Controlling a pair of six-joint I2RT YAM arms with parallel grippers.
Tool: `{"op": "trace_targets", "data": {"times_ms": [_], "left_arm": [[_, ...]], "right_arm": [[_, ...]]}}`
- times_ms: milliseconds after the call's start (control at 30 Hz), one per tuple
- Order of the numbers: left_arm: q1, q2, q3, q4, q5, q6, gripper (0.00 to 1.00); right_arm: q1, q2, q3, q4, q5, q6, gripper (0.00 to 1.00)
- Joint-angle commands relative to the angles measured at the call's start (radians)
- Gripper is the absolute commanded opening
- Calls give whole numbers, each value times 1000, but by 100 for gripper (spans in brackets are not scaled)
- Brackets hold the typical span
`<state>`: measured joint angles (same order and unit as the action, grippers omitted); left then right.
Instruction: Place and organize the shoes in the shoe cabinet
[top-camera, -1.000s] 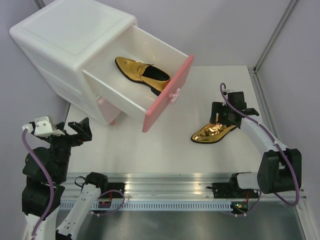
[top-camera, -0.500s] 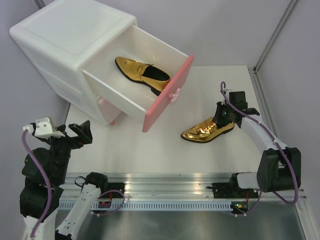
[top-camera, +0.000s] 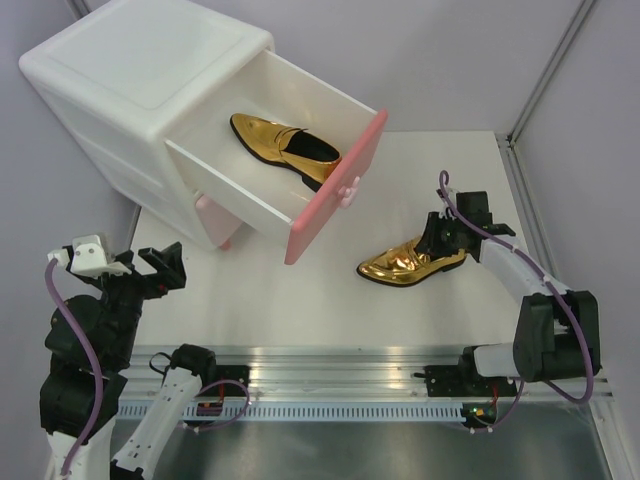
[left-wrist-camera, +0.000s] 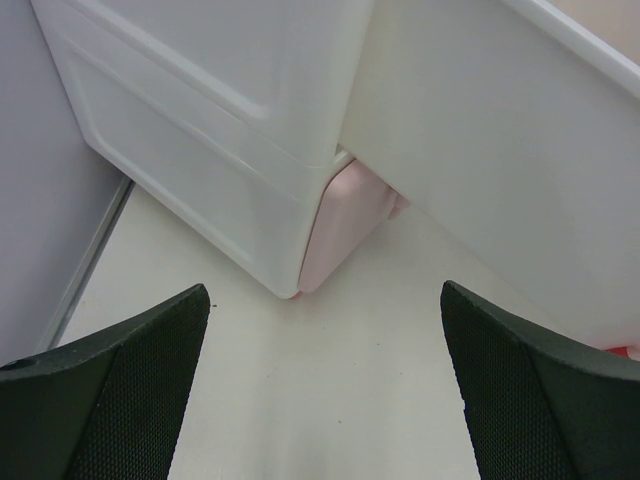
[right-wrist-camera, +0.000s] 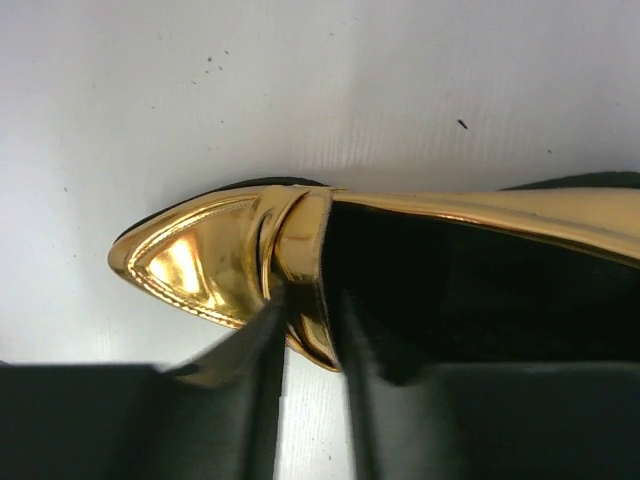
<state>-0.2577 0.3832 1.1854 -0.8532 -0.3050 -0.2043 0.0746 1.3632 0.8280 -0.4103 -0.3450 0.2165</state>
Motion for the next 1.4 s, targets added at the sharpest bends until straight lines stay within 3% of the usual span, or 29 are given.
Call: {"op": "trace_targets", "data": {"times_ms": [0, 100, 200, 467, 600, 767, 800, 933, 1167, 1367], "left_arm": [[-5, 6, 23, -3, 21, -33, 100], [-3, 6, 22, -4, 21, -33, 100], [-5, 9, 23, -3, 24, -37, 100], [-3, 10, 20, -3, 24, -44, 100], [-5, 10, 26, -3, 24, -46, 100], [-3, 5, 26, -6, 32, -52, 100], [-3, 6, 26, -6, 32, -50, 100], [-5, 8, 29, -6, 26, -40, 100], [-3, 8, 5, -4, 21, -69, 100], [-5, 22, -3, 8, 23, -66, 100]], "right_arm": [[13, 14, -20, 30, -107, 27, 21], [13, 2, -23, 94, -144, 63, 1], [13, -62, -49, 203, -135, 156, 1], [13, -285, -305, 585, 203, 594, 1], [14, -329, -406, 653, 294, 679, 2], [14, -317, -342, 504, 255, 549, 30], [14, -323, -328, 478, 248, 522, 41], [16, -351, -212, 283, 224, 312, 63], [16, -391, -105, -106, 205, 19, 67], [28, -366, -127, -127, 225, 43, 66]]}}
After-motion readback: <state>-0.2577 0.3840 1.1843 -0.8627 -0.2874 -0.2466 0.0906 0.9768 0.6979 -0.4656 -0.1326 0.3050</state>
